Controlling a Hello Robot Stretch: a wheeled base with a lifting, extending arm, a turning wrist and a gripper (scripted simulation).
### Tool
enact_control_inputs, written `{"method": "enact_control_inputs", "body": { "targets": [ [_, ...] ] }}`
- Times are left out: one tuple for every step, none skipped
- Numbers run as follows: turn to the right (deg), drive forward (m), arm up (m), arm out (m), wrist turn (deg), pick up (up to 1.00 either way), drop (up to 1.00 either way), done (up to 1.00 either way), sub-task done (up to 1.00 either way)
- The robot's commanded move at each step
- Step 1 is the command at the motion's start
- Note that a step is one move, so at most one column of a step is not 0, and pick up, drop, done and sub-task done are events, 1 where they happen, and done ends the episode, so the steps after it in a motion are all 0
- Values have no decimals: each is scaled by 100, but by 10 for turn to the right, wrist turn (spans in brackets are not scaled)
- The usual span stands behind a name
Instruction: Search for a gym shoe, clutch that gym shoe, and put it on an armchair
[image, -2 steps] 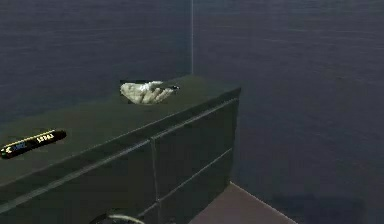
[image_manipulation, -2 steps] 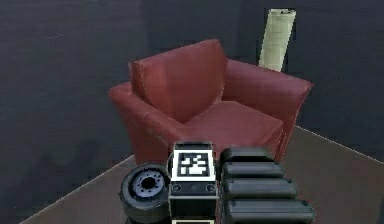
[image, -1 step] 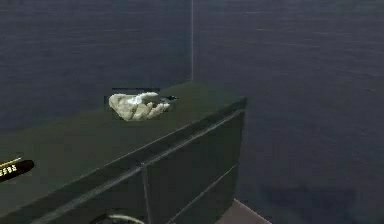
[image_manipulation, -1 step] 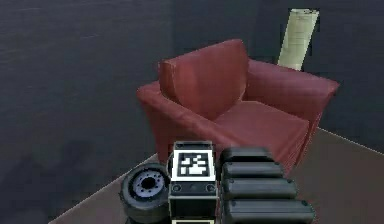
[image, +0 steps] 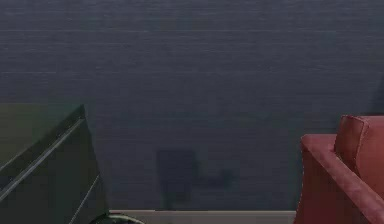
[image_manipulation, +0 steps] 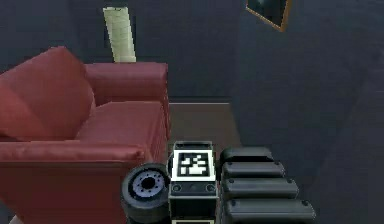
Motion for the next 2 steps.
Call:
{"method": "enact_control_inputs", "body": {
  "targets": [
    [150, 0, 0, 0, 0, 0, 0, 0, 0],
    [0, 70, 0, 0, 0, 0, 0, 0, 0]
  ]
}}
